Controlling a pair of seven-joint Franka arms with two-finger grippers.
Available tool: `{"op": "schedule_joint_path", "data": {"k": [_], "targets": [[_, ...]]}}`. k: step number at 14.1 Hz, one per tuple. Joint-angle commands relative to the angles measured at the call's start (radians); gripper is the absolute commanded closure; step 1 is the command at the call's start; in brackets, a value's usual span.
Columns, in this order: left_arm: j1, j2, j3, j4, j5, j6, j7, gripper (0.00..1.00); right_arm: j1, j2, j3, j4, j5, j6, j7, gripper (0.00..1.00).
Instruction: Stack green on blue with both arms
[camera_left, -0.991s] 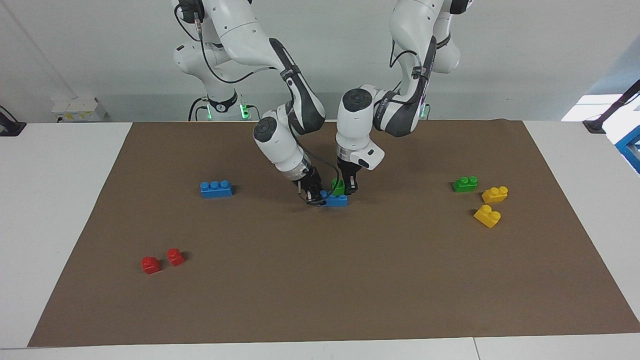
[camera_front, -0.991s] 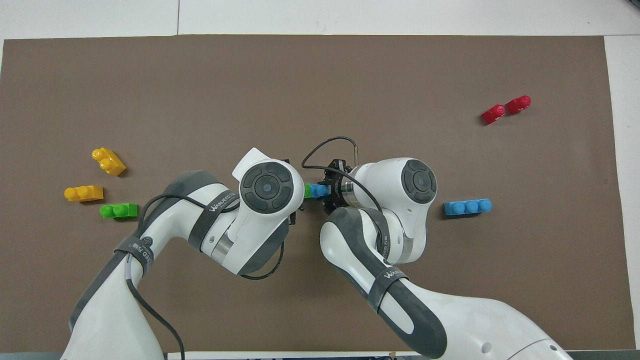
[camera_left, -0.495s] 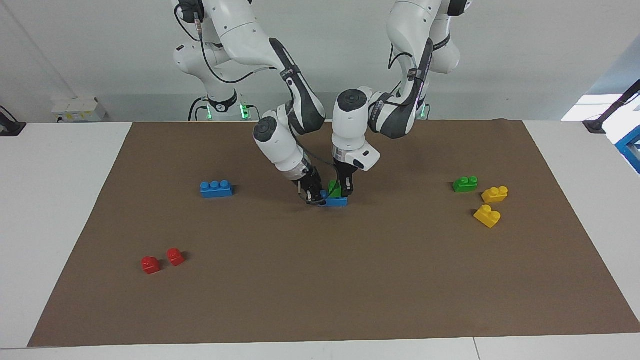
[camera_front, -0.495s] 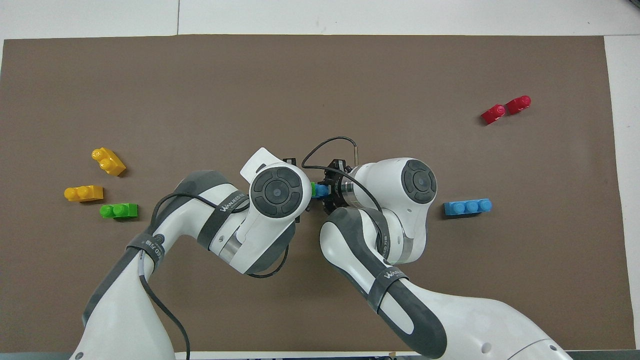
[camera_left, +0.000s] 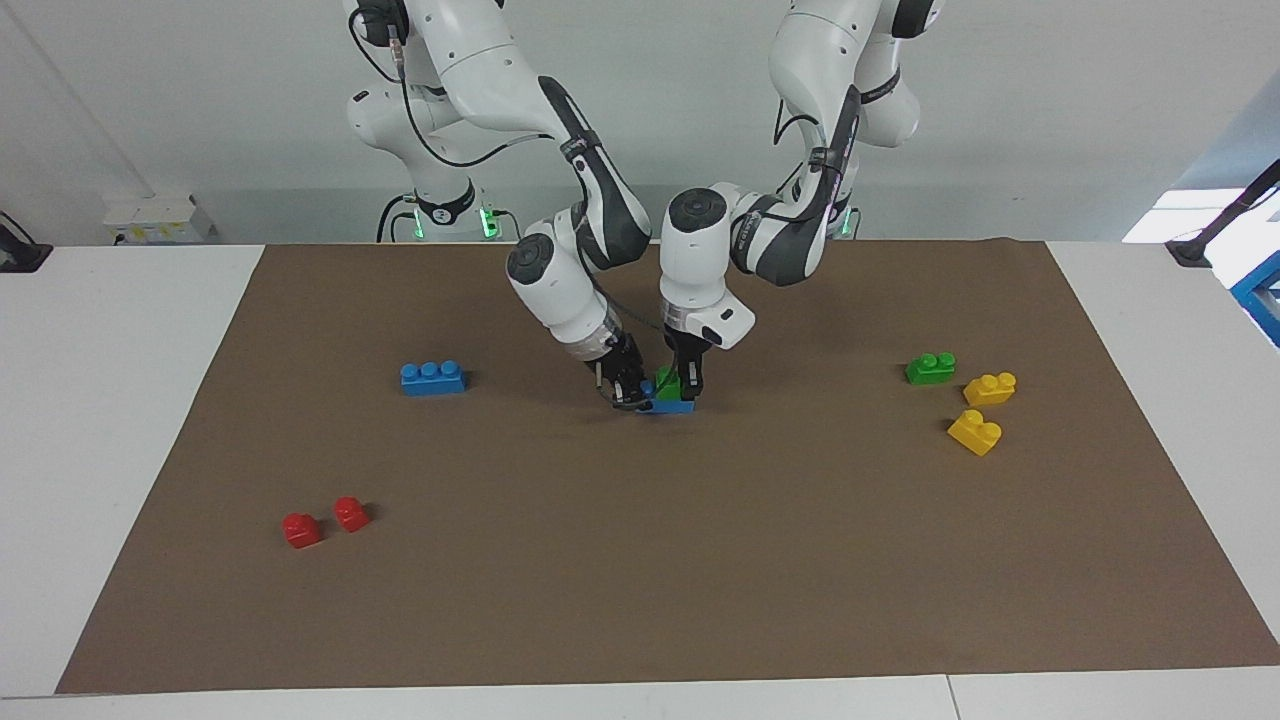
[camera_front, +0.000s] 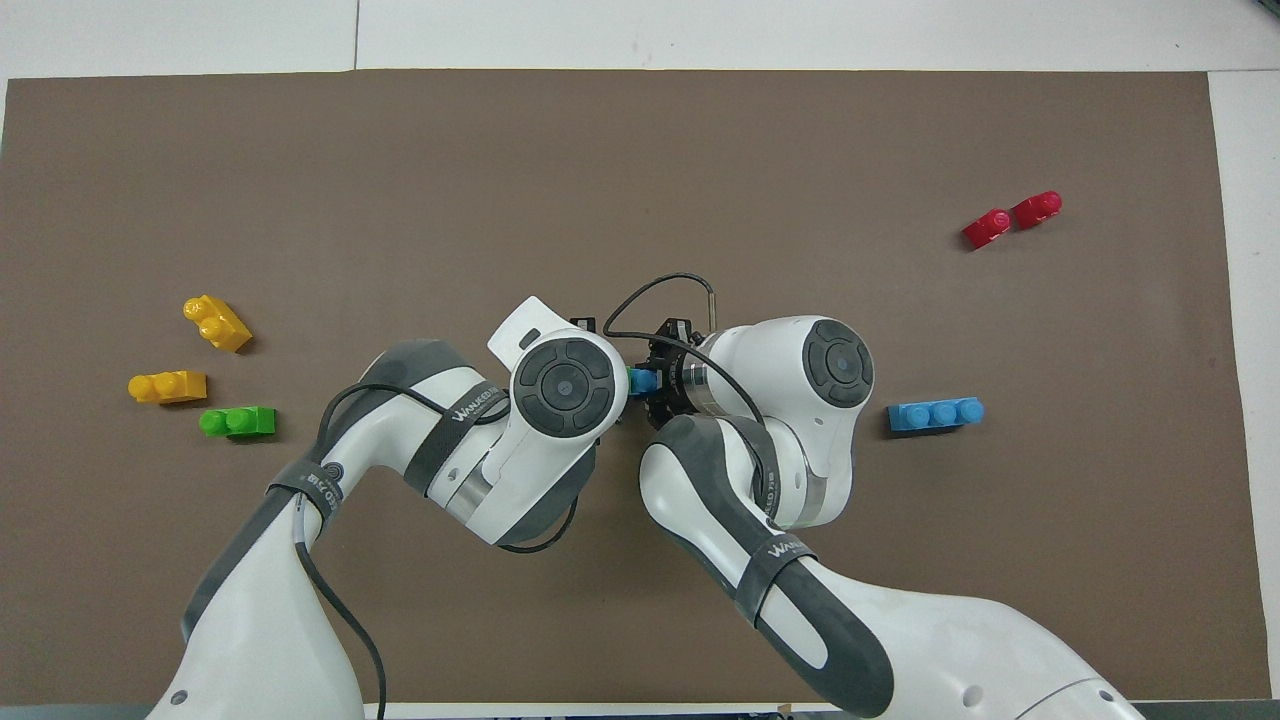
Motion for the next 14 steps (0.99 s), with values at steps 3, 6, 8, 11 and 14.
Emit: {"op": "schedule_joint_path", "data": {"k": [3, 6, 8, 11, 14], "targets": [[-0.003, -0.020, 0.016, 0.009, 0.024, -0.027, 0.028, 0.00, -0.002, 0.000, -0.002, -0.033, 0.027, 0.031, -0.039, 1.00], [0.034, -0.086, 0.014, 0.006, 0.024, -0.090, 0.107, 0.00, -0.005, 0.000, -0.002, -0.030, 0.030, 0.031, -0.030, 0.25], [0.060, -0.111, 0.016, 0.004, 0.024, -0.113, 0.210, 0.00, -0.014, 0.001, -0.004, -0.020, 0.052, 0.020, -0.026, 0.03], [0.138, -0.146, 0.014, 0.003, 0.021, -0.115, 0.424, 0.00, -0.022, 0.001, -0.004, -0.013, 0.054, 0.020, -0.031, 0.00], [0.241, -0.189, 0.012, 0.009, 0.009, -0.150, 0.662, 0.00, -0.074, -0.020, -0.005, 0.003, 0.054, -0.047, -0.043, 0.00]]}}
